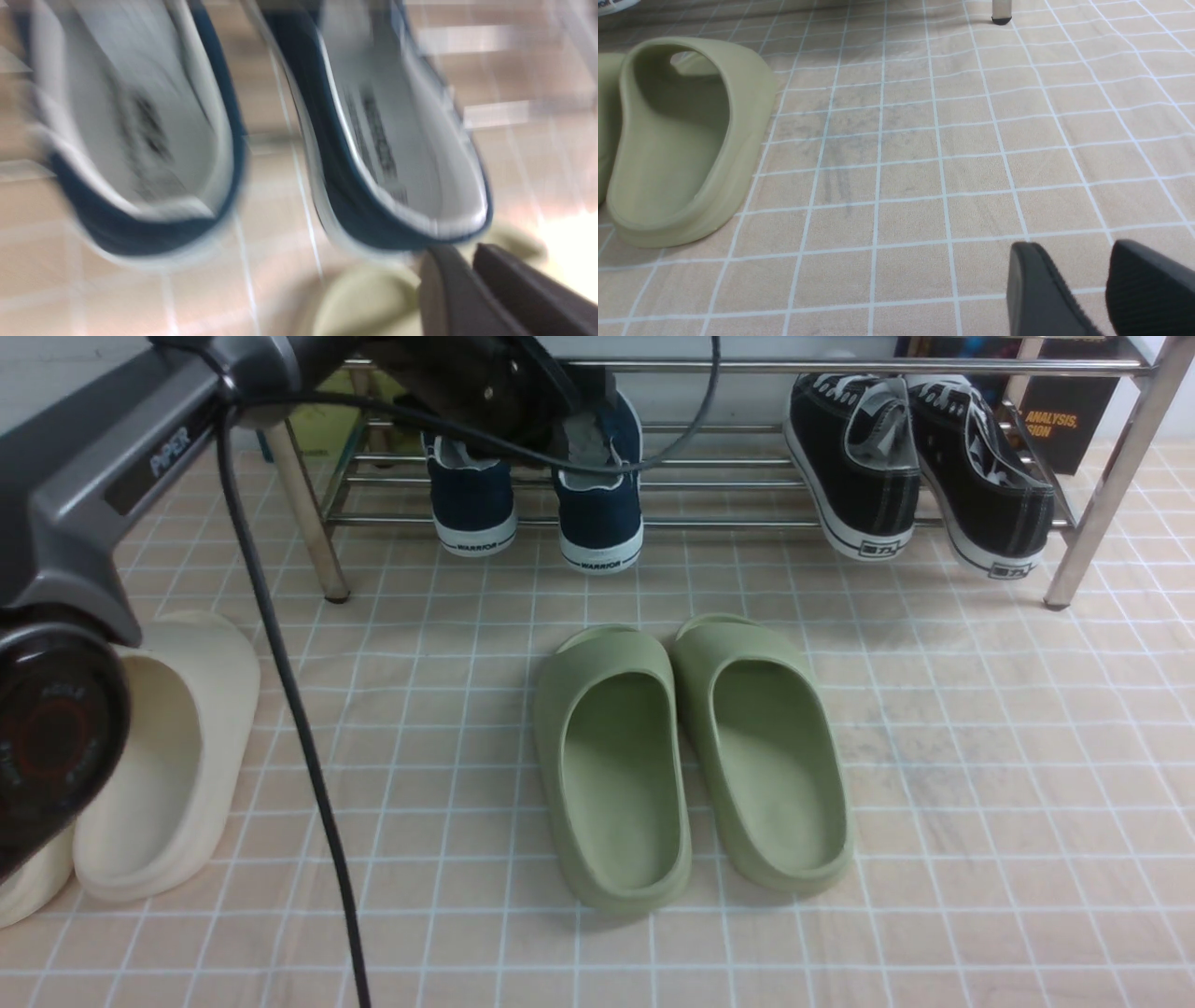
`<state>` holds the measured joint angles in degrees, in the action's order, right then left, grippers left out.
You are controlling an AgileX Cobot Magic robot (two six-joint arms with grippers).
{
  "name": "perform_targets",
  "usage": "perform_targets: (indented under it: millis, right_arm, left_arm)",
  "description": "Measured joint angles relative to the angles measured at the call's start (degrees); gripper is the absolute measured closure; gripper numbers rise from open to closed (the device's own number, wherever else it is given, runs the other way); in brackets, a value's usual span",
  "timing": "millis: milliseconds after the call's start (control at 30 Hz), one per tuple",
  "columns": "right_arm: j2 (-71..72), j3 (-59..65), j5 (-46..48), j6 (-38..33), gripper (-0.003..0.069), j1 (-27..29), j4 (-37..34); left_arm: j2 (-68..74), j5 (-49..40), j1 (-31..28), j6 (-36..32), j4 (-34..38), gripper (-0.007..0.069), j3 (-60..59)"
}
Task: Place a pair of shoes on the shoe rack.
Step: Use the left arm to put a shoe into the shoe rack
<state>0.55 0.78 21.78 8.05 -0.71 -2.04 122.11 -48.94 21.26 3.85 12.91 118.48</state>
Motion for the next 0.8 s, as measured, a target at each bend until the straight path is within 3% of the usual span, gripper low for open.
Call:
perform_targets:
  millis: [133, 267, 467, 800]
  right_arm:
    - [0.00, 0.00, 0.00, 0.00, 0.0421, 0.00, 0.00]
    - [0.00, 0.00, 0.00, 0.00, 0.0421, 0.00, 0.00]
    - [0.00, 0.00, 0.00, 0.00, 0.0421, 0.00, 0.00]
    - [0.00, 0.00, 0.00, 0.00, 0.0421, 0.00, 0.00]
  left_arm:
    - [2.61, -1.13, 2.81, -5.12, 2.49, 0.0622, -0.06]
    - [4.27, 4.71, 4.99, -8.10, 1.10, 0.0622, -0.06]
    - [6.67, 15.37, 4.08, -7.57, -1.28, 0.0622, -0.10]
    - [6.73, 19.29, 3.70, -6.75, -2.85, 0.0622, -0.17]
